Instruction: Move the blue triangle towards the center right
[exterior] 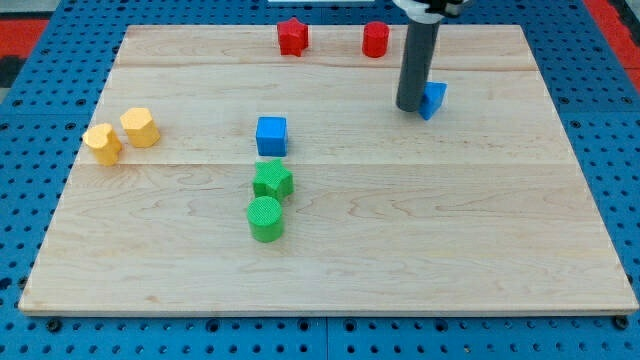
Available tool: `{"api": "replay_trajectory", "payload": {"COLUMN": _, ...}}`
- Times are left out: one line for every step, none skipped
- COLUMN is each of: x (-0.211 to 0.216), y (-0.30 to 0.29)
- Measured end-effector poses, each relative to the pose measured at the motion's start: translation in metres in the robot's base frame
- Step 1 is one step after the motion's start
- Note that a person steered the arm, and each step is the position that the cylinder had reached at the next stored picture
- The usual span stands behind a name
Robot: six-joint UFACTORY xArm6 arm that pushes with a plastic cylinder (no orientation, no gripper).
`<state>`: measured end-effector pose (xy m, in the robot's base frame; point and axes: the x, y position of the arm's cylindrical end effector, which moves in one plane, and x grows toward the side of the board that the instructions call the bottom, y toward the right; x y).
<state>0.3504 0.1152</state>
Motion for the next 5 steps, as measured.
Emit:
{"api": "replay_trajectory", "payload": {"x": -0.008, "y": -0.007}}
{"api": "replay_trajectory", "payload": {"x": -0.023, "y": -0.015}}
{"api": "replay_trajectory", "payload": {"x": -0.014, "y": 0.035}}
{"api": "replay_trajectory", "payload": {"x": -0.013, "y": -0.002}}
{"api": "replay_trajectory", "payload": {"x": -0.013, "y": -0.091}}
